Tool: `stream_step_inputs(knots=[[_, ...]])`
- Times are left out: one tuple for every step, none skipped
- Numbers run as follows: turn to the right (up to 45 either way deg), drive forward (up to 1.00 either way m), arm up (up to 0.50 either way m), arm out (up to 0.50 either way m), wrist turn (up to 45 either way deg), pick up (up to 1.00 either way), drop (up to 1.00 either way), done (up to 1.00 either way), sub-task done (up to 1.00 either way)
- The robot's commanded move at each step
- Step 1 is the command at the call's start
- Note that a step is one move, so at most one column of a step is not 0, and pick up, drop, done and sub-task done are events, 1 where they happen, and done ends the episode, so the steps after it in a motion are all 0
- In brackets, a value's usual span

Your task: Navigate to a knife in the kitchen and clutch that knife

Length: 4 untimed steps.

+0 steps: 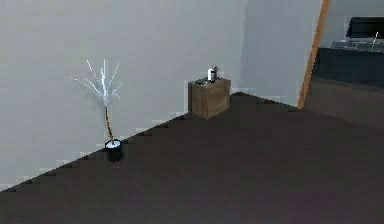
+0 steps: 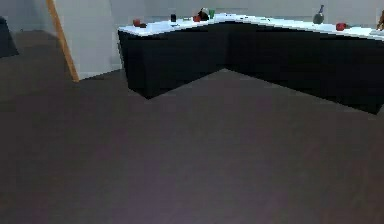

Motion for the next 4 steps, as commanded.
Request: stream_step_inputs(knots=[[45.0,0.00,0.00,0.00,0.0,0.00,0.00,0.00,0.00],[45.0,0.00,0.00,0.00,0.0,0.00,0.00,0.00,0.00],[9.0,0.00,0.00,0.00,0.0,0.00,0.00,0.00,0.00],[3.0,0.00,0.00,0.00,0.0,0.00,0.00,0.00,0.00]])
